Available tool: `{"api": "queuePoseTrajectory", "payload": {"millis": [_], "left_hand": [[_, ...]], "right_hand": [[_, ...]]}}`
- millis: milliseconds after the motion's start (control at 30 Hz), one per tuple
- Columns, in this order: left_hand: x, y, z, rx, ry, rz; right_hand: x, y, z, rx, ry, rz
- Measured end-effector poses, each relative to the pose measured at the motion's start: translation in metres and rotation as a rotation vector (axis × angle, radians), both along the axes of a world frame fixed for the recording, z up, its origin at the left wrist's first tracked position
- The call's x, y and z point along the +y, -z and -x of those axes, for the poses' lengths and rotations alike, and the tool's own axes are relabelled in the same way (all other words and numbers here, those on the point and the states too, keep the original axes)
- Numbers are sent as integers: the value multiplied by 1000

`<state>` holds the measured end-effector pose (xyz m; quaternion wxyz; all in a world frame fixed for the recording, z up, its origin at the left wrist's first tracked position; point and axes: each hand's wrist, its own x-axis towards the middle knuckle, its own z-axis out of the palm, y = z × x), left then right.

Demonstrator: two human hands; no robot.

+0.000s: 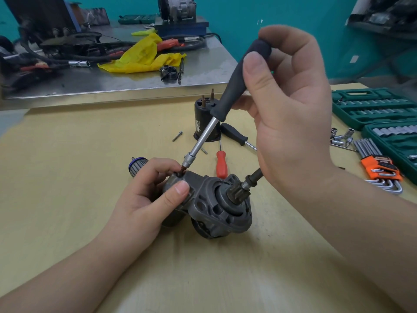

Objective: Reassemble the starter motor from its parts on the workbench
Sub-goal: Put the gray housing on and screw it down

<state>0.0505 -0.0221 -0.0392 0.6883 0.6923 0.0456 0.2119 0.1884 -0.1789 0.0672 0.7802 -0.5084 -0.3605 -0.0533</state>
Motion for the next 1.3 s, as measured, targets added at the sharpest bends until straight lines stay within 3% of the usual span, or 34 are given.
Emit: {"api": "queuePoseTrajectory", "payload": {"millis": [233,433,667,1300], "left_hand": [[-1,-2,1,4,10,2],[-1,-1,0,0,9,-5],[0,0,0,-6,7,2],[-1,-2,0,-3,5,0]], "right_hand": [[-3,1,-1,67,-50,-42],[-1,-1,0,3,30,17],[-3,1,1,66,-66,-47],[-1,-2,2,7,2,13]]}}
